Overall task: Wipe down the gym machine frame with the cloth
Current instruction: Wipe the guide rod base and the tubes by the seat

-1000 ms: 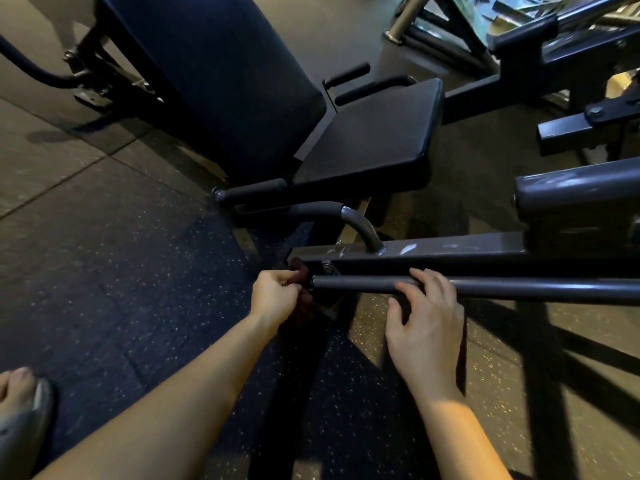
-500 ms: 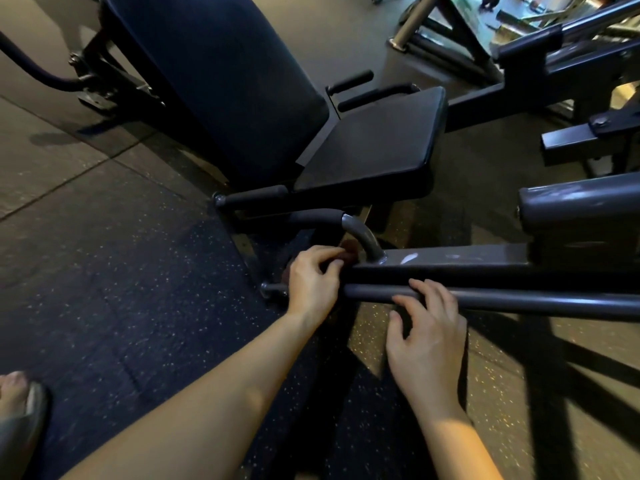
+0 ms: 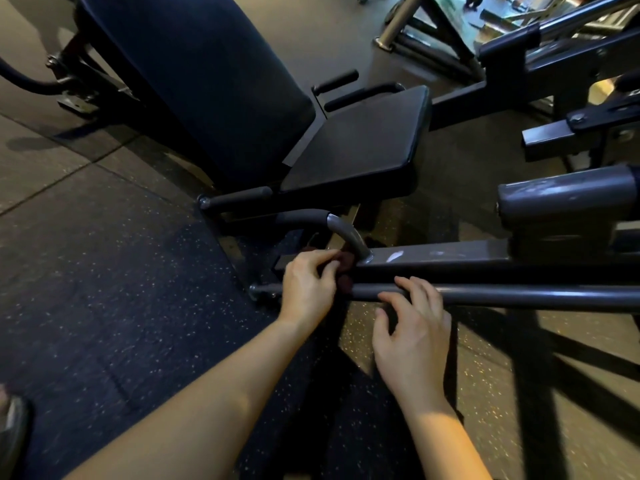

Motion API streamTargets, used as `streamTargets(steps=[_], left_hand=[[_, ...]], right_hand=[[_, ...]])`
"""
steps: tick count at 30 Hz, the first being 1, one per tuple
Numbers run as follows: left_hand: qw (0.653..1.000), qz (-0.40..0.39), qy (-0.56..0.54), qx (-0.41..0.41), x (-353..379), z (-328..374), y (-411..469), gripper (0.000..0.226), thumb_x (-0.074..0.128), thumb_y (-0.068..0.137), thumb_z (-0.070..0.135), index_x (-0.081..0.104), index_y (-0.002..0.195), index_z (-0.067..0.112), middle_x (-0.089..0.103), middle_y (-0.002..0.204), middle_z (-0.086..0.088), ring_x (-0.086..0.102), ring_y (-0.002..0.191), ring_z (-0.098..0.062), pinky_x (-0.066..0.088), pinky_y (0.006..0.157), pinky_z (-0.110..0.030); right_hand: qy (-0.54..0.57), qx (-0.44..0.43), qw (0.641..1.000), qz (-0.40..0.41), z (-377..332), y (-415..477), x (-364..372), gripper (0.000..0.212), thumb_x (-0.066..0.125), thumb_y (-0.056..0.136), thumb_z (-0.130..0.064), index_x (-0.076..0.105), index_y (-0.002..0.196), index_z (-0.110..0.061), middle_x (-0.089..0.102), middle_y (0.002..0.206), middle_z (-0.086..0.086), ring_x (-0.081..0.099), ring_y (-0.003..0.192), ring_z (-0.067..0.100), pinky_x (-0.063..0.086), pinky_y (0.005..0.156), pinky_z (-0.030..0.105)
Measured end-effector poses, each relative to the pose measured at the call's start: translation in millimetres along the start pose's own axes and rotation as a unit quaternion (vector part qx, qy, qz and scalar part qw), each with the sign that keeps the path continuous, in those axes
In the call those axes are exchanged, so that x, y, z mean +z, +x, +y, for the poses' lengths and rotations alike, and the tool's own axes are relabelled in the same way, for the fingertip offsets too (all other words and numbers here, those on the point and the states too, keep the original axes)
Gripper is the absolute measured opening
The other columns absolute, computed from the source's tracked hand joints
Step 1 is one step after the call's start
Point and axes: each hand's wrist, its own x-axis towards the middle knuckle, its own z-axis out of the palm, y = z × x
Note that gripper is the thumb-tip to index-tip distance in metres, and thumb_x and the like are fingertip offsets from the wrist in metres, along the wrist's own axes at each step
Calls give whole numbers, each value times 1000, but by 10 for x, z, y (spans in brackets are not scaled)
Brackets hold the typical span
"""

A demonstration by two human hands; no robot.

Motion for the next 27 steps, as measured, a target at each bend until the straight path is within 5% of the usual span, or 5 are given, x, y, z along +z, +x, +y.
streamTargets(steps=[5, 11, 17, 24, 27], left_hand=[[989, 4, 52, -139, -166, -254, 253, 25, 63, 94, 26, 78, 114, 29, 77, 105, 6, 70, 104, -15, 56, 96, -36], [999, -1, -35, -9, 57, 27, -127, 22, 72, 94, 26, 78, 115, 22, 73, 113, 16, 62, 110, 7, 42, 102, -9], [991, 13, 28, -129, -178, -242, 213, 25, 68, 96, 30, 78, 117, 20, 77, 111, 2, 69, 110, -14, 52, 100, -29], [1000, -3, -4, -12, 63, -22, -29, 22, 70, 95, 25, 79, 114, 22, 74, 118, 10, 63, 118, -1, 43, 110, -22], [993, -4, 22, -116, -140, -220, 247, 24, 68, 96, 29, 77, 117, 22, 76, 114, 3, 67, 114, -14, 50, 104, -30]], right_hand=[[12, 5, 1000, -7, 0, -6, -31, 26, 67, 92, -25, 70, 118, -26, 56, 141, -6, 37, 142, 13, 37, 114, 48], [5, 8, 1000, -16, -21, 8, -36, 27, 66, 91, -25, 70, 118, -28, 55, 142, -7, 36, 144, 12, 36, 116, 46], [24, -6, 1000, -19, 24, -10, -76, 26, 66, 93, -24, 71, 119, -25, 56, 143, -5, 35, 145, 12, 35, 116, 45], [10, -2, 1000, -10, 11, 4, -34, 25, 68, 92, -24, 71, 116, -26, 56, 143, -5, 35, 144, 12, 36, 116, 46], [25, 5, 1000, -8, -7, -1, -40, 24, 68, 92, -23, 71, 116, -25, 57, 141, -5, 37, 143, 13, 38, 114, 50]])
